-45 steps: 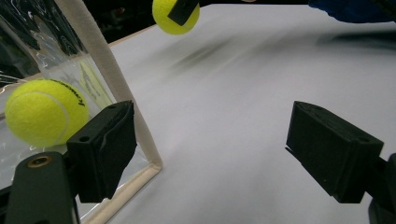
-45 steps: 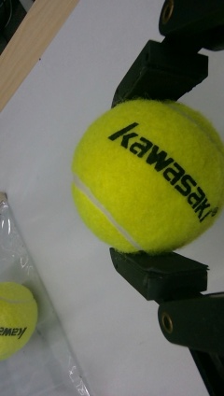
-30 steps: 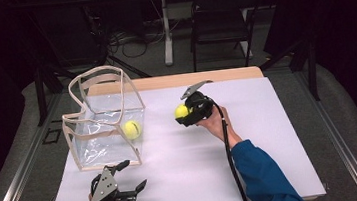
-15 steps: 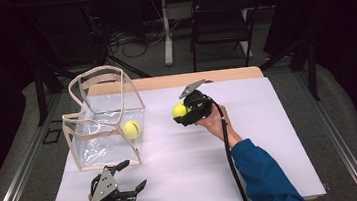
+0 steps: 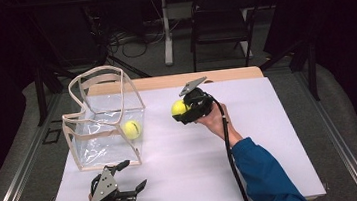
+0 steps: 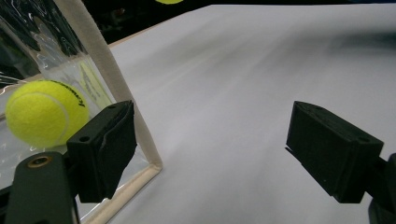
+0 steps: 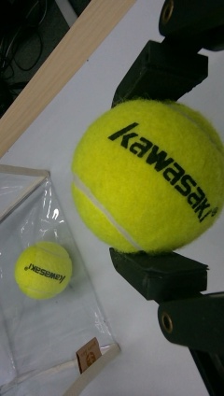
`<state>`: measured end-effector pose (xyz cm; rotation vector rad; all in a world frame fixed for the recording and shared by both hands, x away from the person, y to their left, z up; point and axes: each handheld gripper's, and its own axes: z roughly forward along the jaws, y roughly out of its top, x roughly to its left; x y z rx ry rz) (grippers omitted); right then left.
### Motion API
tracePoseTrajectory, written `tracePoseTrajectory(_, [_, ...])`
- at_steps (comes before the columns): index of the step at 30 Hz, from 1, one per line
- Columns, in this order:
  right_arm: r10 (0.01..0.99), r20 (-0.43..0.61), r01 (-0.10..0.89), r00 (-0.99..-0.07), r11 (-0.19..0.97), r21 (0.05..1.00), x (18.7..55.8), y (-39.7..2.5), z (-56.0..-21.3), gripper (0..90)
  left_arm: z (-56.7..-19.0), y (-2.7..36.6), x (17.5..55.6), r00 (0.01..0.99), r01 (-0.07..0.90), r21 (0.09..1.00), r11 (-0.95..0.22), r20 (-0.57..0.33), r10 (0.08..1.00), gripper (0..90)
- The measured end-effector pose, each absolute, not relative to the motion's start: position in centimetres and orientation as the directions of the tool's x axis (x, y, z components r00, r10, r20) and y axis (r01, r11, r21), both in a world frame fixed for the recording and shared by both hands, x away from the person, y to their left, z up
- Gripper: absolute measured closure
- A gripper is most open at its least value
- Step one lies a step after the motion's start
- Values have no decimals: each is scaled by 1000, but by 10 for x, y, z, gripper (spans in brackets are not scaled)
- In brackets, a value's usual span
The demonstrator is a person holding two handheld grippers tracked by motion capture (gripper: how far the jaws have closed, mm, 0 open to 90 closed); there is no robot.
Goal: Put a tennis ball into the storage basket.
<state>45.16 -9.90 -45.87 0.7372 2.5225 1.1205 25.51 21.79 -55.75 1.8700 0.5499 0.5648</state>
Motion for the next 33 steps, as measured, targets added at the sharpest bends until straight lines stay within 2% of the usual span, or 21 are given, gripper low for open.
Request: tracePoseTrajectory(33, [542, -72, 291, -837, 554, 780, 448, -97, -432, 264, -558, 218, 255, 783, 110, 936, -333, 125, 609, 160])
